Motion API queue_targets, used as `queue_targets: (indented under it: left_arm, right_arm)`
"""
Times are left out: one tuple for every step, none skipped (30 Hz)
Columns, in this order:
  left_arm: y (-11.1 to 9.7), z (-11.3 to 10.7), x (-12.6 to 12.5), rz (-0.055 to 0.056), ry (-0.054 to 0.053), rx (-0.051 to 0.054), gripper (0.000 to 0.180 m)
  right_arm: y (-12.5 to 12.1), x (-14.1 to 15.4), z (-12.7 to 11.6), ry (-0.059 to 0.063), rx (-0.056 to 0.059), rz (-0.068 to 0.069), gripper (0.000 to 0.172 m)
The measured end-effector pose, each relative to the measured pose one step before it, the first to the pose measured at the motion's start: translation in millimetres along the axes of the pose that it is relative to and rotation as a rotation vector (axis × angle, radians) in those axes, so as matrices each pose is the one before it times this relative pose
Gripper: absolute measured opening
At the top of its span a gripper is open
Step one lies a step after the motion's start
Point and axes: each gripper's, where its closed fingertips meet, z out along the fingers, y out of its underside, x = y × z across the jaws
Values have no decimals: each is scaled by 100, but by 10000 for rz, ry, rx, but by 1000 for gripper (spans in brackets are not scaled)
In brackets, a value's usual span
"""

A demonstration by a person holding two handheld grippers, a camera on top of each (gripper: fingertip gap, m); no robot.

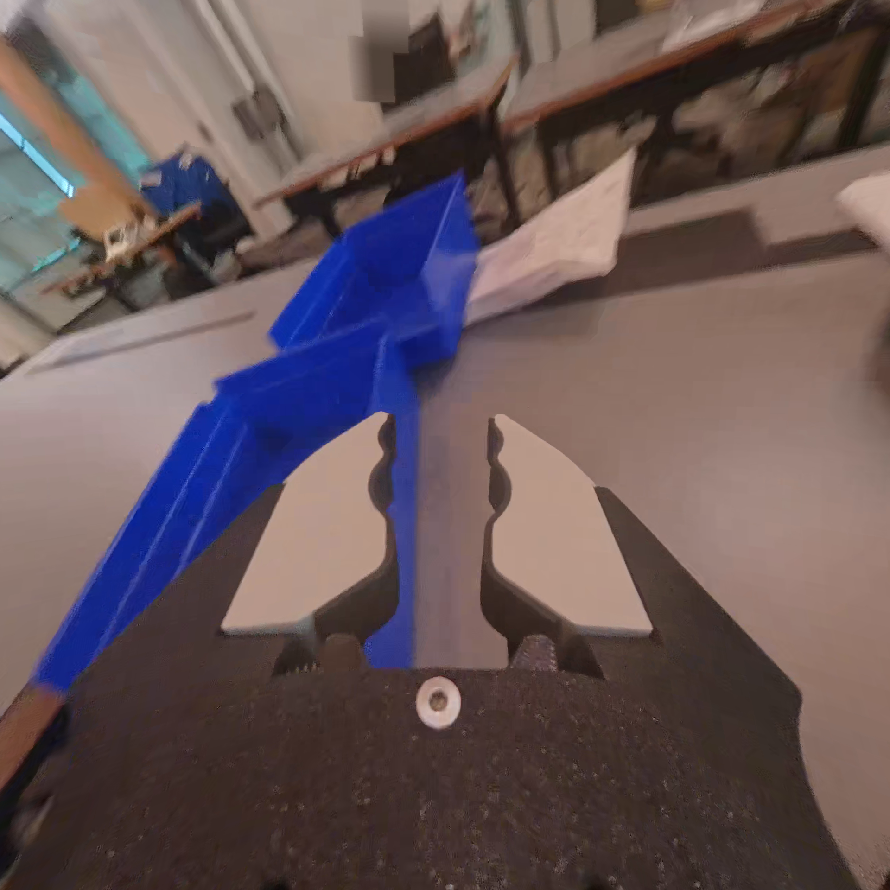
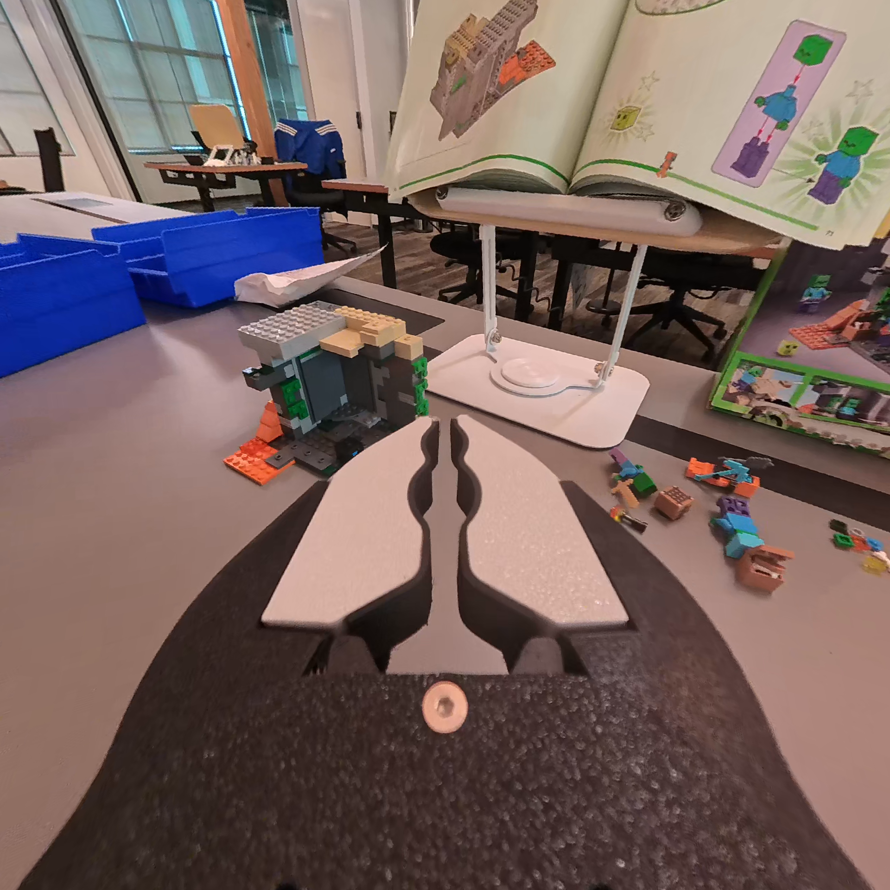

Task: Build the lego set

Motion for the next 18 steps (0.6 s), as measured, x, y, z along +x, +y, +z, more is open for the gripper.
queue_targets:
  left_arm:
    - [1907,-224,-1839,13,-183,-779,44]
    - [2015,247,-1537,37,-82,-763,48]
    - [2012,615,-1248,71,-32,-743,54]
    - [1835,825,-698,95,165,-693,59]
    - [1407,841,-187,15,338,-476,61]
    - [929,690,99,-42,419,-252,60]
    - [608,471,-31,96,236,-121,54]
    - [313,319,-66,148,143,-2,53]
    - [262,151,183,202,284,-35,39]
    - [190,21,-106,300,51,-8,25]
    - [163,-139,-492,286,-210,18,15]
    - [242,-190,-588,246,-197,-19,12]
    - [344,-118,-459,98,-21,-57,13]
    - [286,-70,-347,-205,103,18,12]
    - [157,0,-222,-395,188,84,11]
    - [60,22,-91,-299,232,128,10]
    - [31,62,-178,-144,114,89,9]
    - [42,133,-412,-33,-103,38,9]
  right_arm:
    - [195,-184,113,-92,-78,47,4]
    - [227,-175,126,-74,-89,36,4]
    - [199,-153,108,-63,-74,12,4]
    - [168,-152,89,-57,-72,-13,4]
    - [164,-124,85,-46,-77,-30,4]
    - [125,-87,55,-29,-68,-36,4]
    - [44,-52,15,-18,-30,-45,4]
    - [35,-18,-2,-14,-21,-41,4]
    - [44,24,-3,-4,-28,-24,4]
    - [61,84,-2,23,-17,-17,4]
    - [110,109,14,31,-35,-11,4]
    - [161,106,34,23,-63,2,4]
    - [172,98,37,19,-65,23,3]
    - [143,73,41,9,-41,45,3]
    - [122,9,69,-23,-36,51,3]
    - [156,-12,93,-23,-52,47,3]
    - [182,-38,101,-25,-59,20,3]
    - [199,-59,107,-27,-74,-7,3]
